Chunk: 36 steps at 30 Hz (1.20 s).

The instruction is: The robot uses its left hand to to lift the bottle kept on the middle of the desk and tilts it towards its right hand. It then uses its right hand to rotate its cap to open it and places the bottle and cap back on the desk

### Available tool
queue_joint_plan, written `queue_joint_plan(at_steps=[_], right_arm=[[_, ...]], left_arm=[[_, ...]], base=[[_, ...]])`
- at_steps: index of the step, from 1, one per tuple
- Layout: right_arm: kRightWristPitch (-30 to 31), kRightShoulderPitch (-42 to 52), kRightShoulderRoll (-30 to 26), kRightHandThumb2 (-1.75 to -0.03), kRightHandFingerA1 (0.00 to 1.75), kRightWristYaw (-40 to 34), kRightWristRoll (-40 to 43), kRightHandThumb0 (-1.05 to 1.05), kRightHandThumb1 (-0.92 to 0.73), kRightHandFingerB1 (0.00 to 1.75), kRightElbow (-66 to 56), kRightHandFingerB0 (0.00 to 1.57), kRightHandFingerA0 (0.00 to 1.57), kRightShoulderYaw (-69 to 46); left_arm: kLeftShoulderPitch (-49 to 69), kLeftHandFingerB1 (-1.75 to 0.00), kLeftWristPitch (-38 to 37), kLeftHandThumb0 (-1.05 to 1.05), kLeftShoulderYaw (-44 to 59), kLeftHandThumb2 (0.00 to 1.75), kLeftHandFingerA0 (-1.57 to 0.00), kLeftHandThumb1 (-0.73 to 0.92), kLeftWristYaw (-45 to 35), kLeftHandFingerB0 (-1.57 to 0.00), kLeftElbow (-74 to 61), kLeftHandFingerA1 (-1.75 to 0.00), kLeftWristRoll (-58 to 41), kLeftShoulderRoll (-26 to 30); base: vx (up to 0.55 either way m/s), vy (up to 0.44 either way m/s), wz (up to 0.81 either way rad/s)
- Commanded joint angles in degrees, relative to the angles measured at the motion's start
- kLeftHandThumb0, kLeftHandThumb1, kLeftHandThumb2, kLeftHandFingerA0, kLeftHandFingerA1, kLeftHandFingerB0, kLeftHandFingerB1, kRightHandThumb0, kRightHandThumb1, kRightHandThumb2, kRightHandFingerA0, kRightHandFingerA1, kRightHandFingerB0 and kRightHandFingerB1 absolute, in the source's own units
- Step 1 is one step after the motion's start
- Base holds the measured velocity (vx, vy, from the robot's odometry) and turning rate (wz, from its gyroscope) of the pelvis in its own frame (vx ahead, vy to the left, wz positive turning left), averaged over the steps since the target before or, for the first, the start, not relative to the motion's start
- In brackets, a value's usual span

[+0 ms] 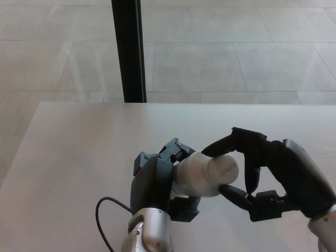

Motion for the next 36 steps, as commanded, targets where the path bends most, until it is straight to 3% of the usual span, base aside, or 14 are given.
queue_joint_plan(at_steps=[1, 3, 4, 16, 17, 18, 19, 23, 28, 29, 30, 31, 35, 36], right_arm=[[-3.59, -0.40, -1.27, -1.05, 1.67, 2.75, 0.72, -0.20, -0.51, 1.01, 1.67, 0.91, 0.99, 0.19], [-3.92, -0.95, -1.31, -1.04, 1.69, 2.99, 0.49, -0.21, -0.51, 1.01, 1.83, 0.91, 0.99, 0.14], [-3.78, -1.07, -1.34, -1.03, 1.67, 3.34, 0.67, -0.22, -0.51, 1.01, 1.70, 0.90, 0.99, 0.06], [-5.61, -4.15, -2.20, -1.10, 1.69, 4.24, -2.72, -0.20, -0.47, 1.01, 1.78, 0.91, 1.02, 0.58], [-5.11, -4.68, -2.53, -1.10, 1.68, 4.85, -2.84, -0.19, -0.46, 1.00, 1.38, 0.90, 1.01, 0.56], [-5.66, -5.29, -2.98, -1.09, 1.68, 5.06, -3.25, -0.19, -0.47, 0.99, 1.39, 0.90, 1.01, 0.60], [-5.63, -5.75, -3.19, -1.11, 1.66, 5.40, -3.22, -0.19, -0.45, 1.00, 1.12, 0.90, 1.01, 0.62], [-7.64, -8.07, -5.08, -1.17, 1.62, 6.84, -4.06, -0.17, -0.41, 1.03, 1.15, 0.89, 1.03, 0.77], [-13.56, -12.11, -9.67, -1.00, 1.62, 7.09, -6.70, -0.20, -0.45, 0.92, 3.39, 0.87, 1.04, 0.70], [-13.47, -12.58, -10.42, -1.00, 1.62, 7.92, -6.51, -0.22, -0.46, 0.93, 3.26, 0.87, 1.02, 0.58], [-14.11, -13.06, -11.07, -0.99, 1.62, 8.05, -6.56, -0.22, -0.47, 0.91, 3.53, 0.87, 1.03, 0.38], [-14.28, -13.39, -11.72, -0.96, 1.61, 8.32, -6.69, -0.21, -0.45, 0.91, 3.52, 0.86, 1.02, 0.25], [-16.51, -14.50, -13.82, -0.90, 1.66, 9.63, -4.66, -0.18, -0.44, 0.93, 4.55, 0.86, 1.03, -0.49], [-17.32, -14.49, -14.52, -0.90, 1.68, 9.76, -4.88, -0.21, -0.45, 0.95, 4.83, 0.88, 0.99, -0.64]], left_arm=[[0.35, -1.53, -0.48, -0.02, 0.48, 1.31, -1.01, 0.70, 1.19, -0.83, -0.42, -1.75, 0.68, -0.32], [0.35, -1.53, 0.44, -0.02, 0.52, 1.30, -1.01, 0.70, 1.41, -0.84, -0.49, -1.75, 0.93, -0.70], [0.42, -1.74, 0.38, 0.05, 0.36, 1.28, -0.92, 0.69, 1.38, -0.73, -0.47, -1.75, 1.05, -0.67], [1.47, -1.74, 0.92, 0.09, 0.61, 1.29, -0.89, 0.70, 0.71, -0.73, -1.16, -1.75, 0.78, -1.08], [1.60, -1.57, 0.62, 0.06, 0.65, 1.31, -1.08, 0.71, 0.54, -0.91, -1.18, -1.75, 0.57, -1.02], [1.71, -1.57, 0.53, 0.06, 0.53, 1.33, -1.09, 0.70, 0.48, -0.92, -1.38, -1.75, 0.67, -0.91], [1.83, -1.75, -0.14, 0.09, 0.56, 1.34, -0.92, 0.67, 0.64, -0.75, -1.28, -1.75, 0.55, -0.86], [2.05, -1.75, -2.04, 0.03, 0.52, 1.32, -0.94, 0.69, 1.49, -0.77, -0.28, -1.75, 0.45, -0.80], [2.10, -1.75, -2.29, 0.05, 0.57, 1.34, -0.94, 0.68, 1.46, -0.79, 0.09, -1.75, 0.55, -0.46], [2.15, -1.15, -2.10, 0.02, 0.58, 1.36, -1.03, 0.79, 1.40, -0.96, -0.01, -1.19, 0.56, -0.45], [2.20, -1.60, -1.52, 0.00, 0.58, 1.38, -1.06, 0.68, 1.22, -0.90, -0.31, -1.75, 0.60, -0.53], [2.22, -1.75, -1.34, 0.06, 0.49, 1.35, -0.94, 0.66, 1.21, -0.78, -0.43, -1.75, 0.77, -0.49], [2.19, -1.75, -0.37, 0.08, 0.37, 1.32, -0.92, 0.68, 0.94, -0.74, -0.91, -1.75, 0.99, -0.52], [2.22, -1.56, -0.13, 0.02, 0.43, 1.35, -1.07, 0.69, 0.78, -0.89, -1.15, -1.75, 0.87, -0.60]], base=[[0.00, 0.000, 0.00], [0.00, 0.000, 0.00], [0.00, 0.000, 0.00], [0.00, 0.000, 0.00], [0.00, 0.000, 0.00], [0.00, 0.000, 0.00], [0.00, 0.000, 0.00], [0.00, 0.000, 0.00], [0.00, 0.000, 0.00], [0.00, 0.000, 0.00], [0.00, 0.000, 0.00], [0.00, 0.000, 0.00], [0.00, 0.000, 0.00], [0.00, 0.000, 0.00]])
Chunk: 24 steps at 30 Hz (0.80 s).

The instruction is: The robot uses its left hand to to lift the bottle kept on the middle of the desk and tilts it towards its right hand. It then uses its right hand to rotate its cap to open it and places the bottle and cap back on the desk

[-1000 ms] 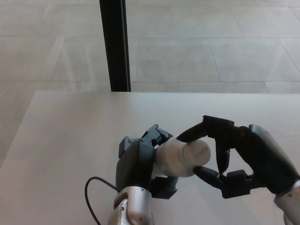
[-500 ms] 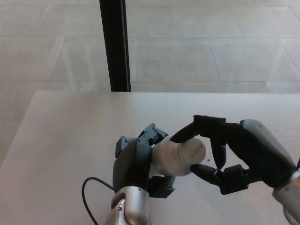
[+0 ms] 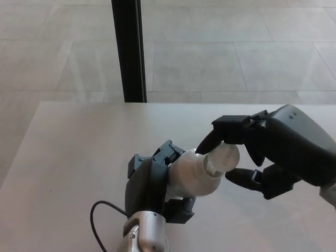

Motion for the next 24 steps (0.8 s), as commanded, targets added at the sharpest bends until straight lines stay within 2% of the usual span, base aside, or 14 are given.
queue_joint_plan(at_steps=[1, 6, 9, 10, 11, 12, 14, 15, 17, 18, 19, 21, 22, 24], right_arm=[[-4.34, -1.00, -3.10, -0.89, 1.68, 2.94, -0.01, -0.21, -0.47, 0.94, 0.59, 0.87, 1.00, -0.90], [-6.49, -0.58, -3.71, -0.93, 1.60, 1.73, 1.50, -0.16, -0.44, 0.89, 0.72, 0.85, 1.02, -3.52], [-3.46, 0.68, -2.54, -1.05, 1.58, 1.28, 3.56, -0.18, -0.48, 0.99, -0.70, 0.90, 1.01, -6.71], [-1.30, 1.42, -2.01, -1.06, 1.59, 0.86, 3.83, -0.16, -0.49, 0.98, -1.28, 0.91, 1.01, -8.50], [-0.88, 1.61, -1.76, -1.06, 1.59, 0.86, 3.77, -0.16, -0.49, 0.98, -1.42, 0.91, 1.01, -9.07], [2.35, 3.93, -0.28, -1.10, 1.61, 0.19, 6.43, -0.08, -0.48, 1.00, -1.51, 0.90, 0.97, -12.10], [2.97, 5.36, 0.76, -1.10, 1.64, 0.15, 6.80, -0.06, -0.49, 1.04, -1.05, 0.89, 0.94, -13.71], [3.35, 7.38, 1.54, -1.10, 1.67, -0.69, 6.63, -0.06, -0.48, 1.02, -0.57, 0.90, 0.96, -14.63], [2.61, 11.87, 3.57, -1.06, 1.66, -3.18, 5.71, -0.05, -0.50, 0.99, 1.27, 0.91, 0.97, -16.46], [2.33, 13.71, 4.90, -1.01, 1.66, -4.38, 5.43, -0.06, -0.51, 0.94, 2.08, 0.92, 0.97, -17.09], [1.13, 14.92, 6.32, -1.00, 1.63, -5.57, 6.02, -0.03, -0.50, 0.94, 3.86, 0.94, 0.97, -17.62], [1.86, 16.23, 7.27, -0.99, 1.61, -6.37, 4.53, -0.06, -0.52, 0.95, 4.41, 0.92, 0.97, -17.93], [1.43, 18.27, 8.99, -1.00, 1.63, -7.77, 4.10, -0.04, -0.55, 0.97, 6.48, 0.90, 0.96, -17.71], [0.98, 19.79, 10.49, -1.03, 1.55, -8.79, 3.31, -0.06, -0.51, 1.01, 8.36, 0.94, 1.07, -16.99]], left_arm=[[0.98, -1.56, 0.53, 0.04, 0.14, 1.35, -1.08, 0.69, 0.27, -0.89, -0.78, -1.75, -0.08, -0.94], [0.95, -1.56, 0.47, 0.08, 0.21, 1.34, -1.10, 0.69, 0.98, -0.92, -0.27, -1.75, 0.19, -1.07], [1.80, -1.75, -1.15, 0.08, 0.38, 1.35, -0.93, 0.69, 0.26, -0.75, -0.39, -1.75, -0.58, -0.23], [1.99, -1.14, 0.00, 0.04, 0.17, 1.36, -1.02, 0.80, -0.39, -0.96, -1.22, -1.19, 0.14, 0.56], [2.00, -1.14, 0.30, 0.04, 0.05, 1.36, -1.02, 0.80, -0.56, -0.96, -1.41, -1.19, 0.43, 0.83], [1.81, -1.75, 1.01, 0.09, -0.29, 1.33, -0.94, 0.67, -2.38, -0.75, -2.86, -1.75, 1.48, 2.99], [1.62, -1.75, -0.19, 0.10, 0.26, 1.38, -0.95, 0.63, -2.64, -0.77, -2.86, -1.75, 0.99, 4.07], [1.18, -1.52, 0.72, 0.08, 0.84, 1.37, -1.09, 0.66, -3.62, -0.90, -3.60, -1.75, 0.96, 5.08], [0.40, -1.74, 2.56, 0.12, 2.38, 1.33, -0.90, 0.64, -5.40, -0.74, -5.25, -1.75, 0.60, 6.94], [0.18, -1.53, 3.49, 0.10, 3.07, 1.39, -1.07, 0.65, -5.99, -0.90, -5.96, -1.75, 0.42, 7.50], [0.09, -1.15, 2.93, 0.08, 3.63, 1.34, -1.05, 0.76, -6.32, -0.99, -6.14, -1.20, 0.27, 8.44], [0.22, -1.15, 1.90, 0.06, 4.31, 1.35, -1.05, 0.76, -6.67, -1.00, -6.09, -1.20, -0.29, 9.27], [0.19, -1.54, 3.92, 0.05, 4.86, 1.43, -1.06, 0.61, -8.36, -0.91, -7.46, -1.75, -0.17, 10.34], [0.05, -1.72, 5.87, 0.09, 4.74, 1.35, -0.91, 0.59, -10.09, -0.75, -8.79, -1.75, 0.52, 11.51]], base=[[0.00, 0.000, 0.00], [0.00, 0.000, 0.00], [0.00, 0.000, 0.00], [0.00, 0.000, 0.00], [0.00, 0.000, 0.00], [0.00, 0.000, 0.00], [0.00, 0.000, 0.00], [0.00, 0.000, 0.00], [0.00, 0.000, 0.00], [0.00, 0.000, 0.00], [0.00, 0.000, 0.00], [0.00, 0.000, 0.00], [0.00, 0.000, 0.00], [0.00, 0.000, 0.00]])
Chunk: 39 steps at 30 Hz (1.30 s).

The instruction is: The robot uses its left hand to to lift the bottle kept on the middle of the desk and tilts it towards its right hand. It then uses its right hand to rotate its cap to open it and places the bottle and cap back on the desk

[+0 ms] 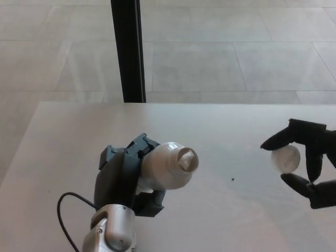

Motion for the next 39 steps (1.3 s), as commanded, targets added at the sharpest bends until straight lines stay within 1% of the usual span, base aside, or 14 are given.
queue_joint_plan(at_steps=[1, 3, 4, 5, 8, 12, 13, 20, 25, 29, 32, 33, 34, 39], right_arm=[[-0.03, 3.97, 3.35, -1.03, 1.55, -5.57, -1.25, -0.06, -0.51, 1.01, 4.21, 0.94, 1.07, 0.11], [-0.11, 5.30, 4.49, -1.04, 1.60, -6.09, -2.10, -0.10, -0.52, 0.97, 6.02, 0.91, 0.92, 1.35], [0.01, 6.22, 4.90, -0.99, 1.61, -6.58, -3.66, -0.14, -0.54, 1.00, 7.78, 0.91, 0.92, 2.79], [0.30, 6.61, 5.31, -0.98, 1.60, -7.23, -4.99, -0.15, -0.55, 0.99, 9.32, 0.91, 0.92, 3.97], [1.61, 6.31, 5.79, -0.94, 1.63, -7.50, -7.70, -0.15, -0.58, 1.03, 12.44, 0.90, 0.93, 6.88], [3.94, 4.60, 5.53, -0.96, 1.57, -6.98, -9.97, -0.18, -0.57, 1.00, 14.74, 0.91, 0.93, 9.46], [4.45, 3.67, 5.34, -0.95, 1.59, -6.89, -10.81, -0.16, -0.55, 0.95, 15.51, 0.94, 0.94, 10.13], [8.33, -1.82, 3.10, -0.76, 1.53, -4.52, -15.32, -0.23, -0.70, 0.67, 18.68, 0.68, 0.87, 13.84], [15.43, -4.16, 0.57, -0.61, 0.95, 0.96, -19.72, -0.44, -0.72, 0.36, 18.44, 0.31, 0.58, 16.50], [17.42, -3.77, -0.60, -0.62, 0.71, 0.37, -23.37, -0.52, -0.73, 0.42, 18.27, 0.34, 0.27, 17.68], [18.95, -3.16, -0.61, -0.61, 0.70, -0.39, -24.02, -0.50, -0.73, 0.42, 17.99, 0.38, 0.17, 17.70], [18.88, -3.14, -0.77, -0.88, 0.64, -0.95, -24.26, -0.55, -0.55, 0.54, 18.25, 0.35, 0.17, 17.74], [18.91, -3.05, -0.86, -0.61, 0.69, -1.24, -24.28, -0.49, -0.73, 0.43, 18.31, 0.41, 0.12, 17.70], [18.35, -2.71, -1.08, -0.61, 0.70, -2.79, -24.31, -0.49, -0.72, 0.45, 18.79, 0.44, 0.10, 17.73]], left_arm=[[-0.60, -1.72, 5.21, 0.09, 0.70, 1.35, -0.91, 0.59, -5.63, -0.75, -3.06, -1.75, 0.65, 2.93], [-1.08, -1.66, 6.68, 0.10, 0.32, 1.40, -0.92, 0.57, -7.69, -0.79, -4.02, -1.75, 0.77, 4.21], [-2.12, -1.16, 9.18, 0.05, -0.35, 1.35, -1.08, 0.76, -10.49, -1.04, -4.70, -1.21, 1.03, 5.43], [-3.03, -1.50, 11.04, 0.04, -1.09, 1.43, -1.03, 0.60, -13.06, -0.87, -5.35, -1.75, 1.19, 6.76], [-7.41, -1.62, 17.99, 0.03, -5.85, 1.11, -0.86, 0.59, -21.88, -0.69, -6.01, -1.75, 4.82, 12.17], [-12.11, -1.20, 19.90, 0.00, -11.74, 0.98, -0.78, 0.64, -29.81, -0.69, -5.47, -1.73, 9.02, 18.44], [-13.97, -0.66, 21.08, -0.14, -14.42, 0.84, -0.53, 0.78, -33.29, -0.56, -4.59, -0.75, 11.15, 19.84], [-24.02, -0.64, 24.85, -0.26, -29.35, 0.72, -0.72, 0.75, -49.85, -0.49, 0.99, -1.08, 22.47, 24.53], [-29.35, -0.63, 24.33, -0.32, -35.52, 0.66, -0.77, 0.73, -58.36, -0.51, 4.29, -1.19, 25.50, 25.50], [-31.28, -0.56, 23.44, -0.35, -38.40, 0.66, -0.59, 0.79, -63.10, -0.42, 5.62, -0.71, 24.81, 26.70], [-32.61, -0.59, 23.42, -0.35, -40.98, 0.69, -0.68, 0.74, -66.77, -0.45, 7.97, -0.95, 23.88, 27.22], [-32.09, -0.61, 23.82, -0.33, -41.17, 0.68, -0.76, 0.67, -66.32, -0.53, 8.17, -1.05, 23.48, 27.45], [-32.07, -0.61, 23.82, -0.35, -41.89, 0.67, -0.82, 0.67, -66.99, -0.56, 8.69, -1.06, 23.63, 27.66], [-34.82, -0.61, 21.98, -0.46, -47.85, 0.64, -0.91, 0.66, -75.86, -0.64, 10.07, -1.18, 29.37, 28.57]], base=[[0.00, 0.000, 0.00], [0.00, 0.000, 0.00], [0.00, 0.000, 0.00], [0.00, 0.000, 0.00], [0.00, 0.000, 0.00], [0.00, 0.000, 0.00], [0.00, 0.000, 0.00], [0.00, 0.000, 0.00], [0.00, 0.000, 0.00], [0.00, 0.000, 0.00], [0.00, 0.000, 0.00], [0.00, 0.000, 0.00], [0.00, 0.000, 0.00], [0.00, 0.000, 0.00]])
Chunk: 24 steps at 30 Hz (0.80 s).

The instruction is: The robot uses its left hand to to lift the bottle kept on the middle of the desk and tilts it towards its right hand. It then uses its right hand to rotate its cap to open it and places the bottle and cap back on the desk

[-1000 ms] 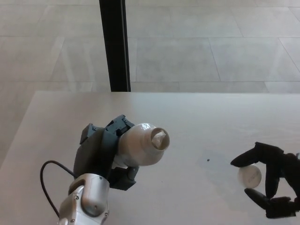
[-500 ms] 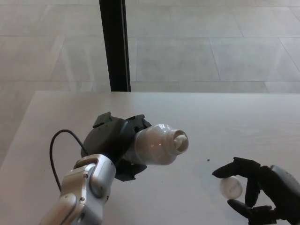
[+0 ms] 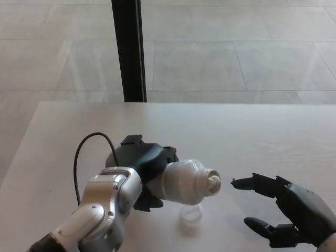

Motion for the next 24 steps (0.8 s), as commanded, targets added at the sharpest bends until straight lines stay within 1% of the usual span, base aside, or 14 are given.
queue_joint_plan(at_steps=[1, 5, 8, 9, 10, 11, 12, 15, 16, 18, 19, 22, 23, 24], right_arm=[[11.79, -2.05, -5.20, -0.61, 0.70, 0.47, -13.67, -0.48, -0.71, 0.46, 4.55, 0.46, 0.10, 4.21], [11.39, -1.53, -5.32, -0.61, 0.69, -0.13, -13.50, -0.47, -0.71, 0.45, 4.52, 0.47, 0.11, 4.10], [10.36, -1.31, -4.92, -0.60, 0.70, -0.46, -11.98, -0.45, -0.70, 0.46, 4.72, 0.50, 0.12, 3.65], [10.14, -0.93, -4.82, -0.88, 0.65, -0.44, -11.65, -0.49, -0.54, 0.59, 4.21, 0.45, 0.16, 3.43], [9.67, -0.69, -4.80, -0.60, 0.72, -0.79, -11.49, -0.44, -0.69, 0.48, 4.04, 0.52, 0.13, 3.30], [9.55, -0.55, -4.71, -0.60, 0.72, -0.99, -11.49, -0.44, -0.69, 0.48, 3.93, 0.52, 0.13, 3.27], [9.45, -0.24, -4.64, -0.87, 0.66, -1.16, -11.36, -0.48, -0.53, 0.60, 3.71, 0.48, 0.18, 3.13], [8.02, 0.32, -4.55, -0.87, 0.66, -1.28, -9.77, -0.46, -0.53, 0.61, 3.52, 0.51, 0.19, 2.43], [7.86, 0.38, -4.52, -0.87, 0.66, -1.09, -9.31, -0.46, -0.53, 0.62, 3.36, 0.52, 0.19, 2.19], [7.00, 0.52, -4.61, -0.87, 0.67, -1.32, -8.59, -0.45, -0.52, 0.62, 3.50, 0.53, 0.21, 1.76], [6.71, 0.65, -4.54, -0.87, 0.67, -1.47, -8.11, -0.45, -0.53, 0.63, 3.40, 0.53, 0.21, 1.41], [6.17, 0.81, -4.39, -0.87, 0.68, -2.14, -7.09, -0.44, -0.52, 0.63, 3.39, 0.55, 0.23, 0.46], [6.08, 0.80, -4.38, -0.87, 0.68, -2.23, -6.99, -0.44, -0.52, 0.63, 3.39, 0.55, 0.23, 0.39], [5.70, 0.99, -4.20, -0.86, 0.70, -2.78, -6.59, -0.43, -0.52, 0.64, 3.48, 0.56, 0.25, 0.05]], left_arm=[[-12.68, -0.58, 5.68, -0.48, -22.22, 0.60, -0.94, 0.68, -45.34, -0.61, 5.89, -1.14, 22.26, 9.35], [-13.56, -0.60, 2.18, -0.50, -25.71, 0.60, -0.98, 0.71, -47.68, -0.64, 8.98, -1.15, 25.02, 9.77], [-12.19, -0.58, 4.07, -0.39, -27.27, 0.63, -0.97, 0.57, -47.08, -0.65, 11.24, -1.10, 26.39, 10.16], [-11.91, -0.58, 3.20, -0.41, -28.35, 0.64, -0.96, 0.56, -47.61, -0.65, 12.13, -1.16, 26.92, 10.54], [-11.48, -0.59, 4.21, -0.37, -28.37, 0.64, -0.93, 0.56, -47.09, -0.63, 12.76, -1.09, 26.26, 10.39], [-11.45, -0.59, 4.76, -0.37, -28.55, 0.64, -0.93, 0.56, -46.96, -0.63, 12.93, -1.09, 25.92, 10.40], [-11.29, -0.56, 4.40, -0.36, -28.76, 0.64, -0.90, 0.56, -46.42, -0.61, 13.34, -1.05, 25.16, 10.48], [-10.73, -0.53, 4.52, -0.34, -30.03, 0.64, -0.84, 0.55, -45.35, -0.61, 15.95, -1.01, 24.43, 10.13], [-10.60, -0.53, 4.48, -0.37, -30.46, 0.63, -0.84, 0.55, -45.06, -0.62, 16.69, -1.12, 24.58, 10.08], [-9.77, -0.52, 4.57, -0.58, -29.92, 0.63, -0.86, 0.76, -43.32, -0.55, 15.33, -1.33, 23.90, 11.28], [-9.41, -0.53, 4.41, -0.67, -29.58, 0.66, -0.87, 0.86, -42.41, -0.51, 15.18, -1.25, 23.23, 11.62], [-6.31, -0.56, 8.96, -0.61, -25.66, 0.63, -0.83, 0.79, -35.25, -0.38, 13.24, -1.00, 20.49, 11.67], [-5.91, -0.56, 9.86, -0.61, -25.12, 0.63, -0.83, 0.79, -34.39, -0.38, 12.99, -1.00, 20.32, 11.56], [-4.30, -0.64, 10.05, -0.59, -23.42, 0.62, -0.74, 0.76, -30.59, -0.50, 12.14, -0.97, 19.53, 11.66]], base=[[0.00, 0.000, 0.00], [0.00, 0.000, 0.00], [0.00, 0.000, 0.00], [0.00, 0.000, 0.00], [0.00, 0.000, 0.00], [0.00, 0.000, 0.00], [0.00, 0.000, 0.00], [0.00, 0.000, 0.00], [0.00, 0.000, 0.00], [0.00, 0.000, 0.00], [0.00, 0.000, 0.00], [0.00, 0.000, 0.00], [0.00, 0.000, 0.00], [0.00, 0.000, 0.00]])
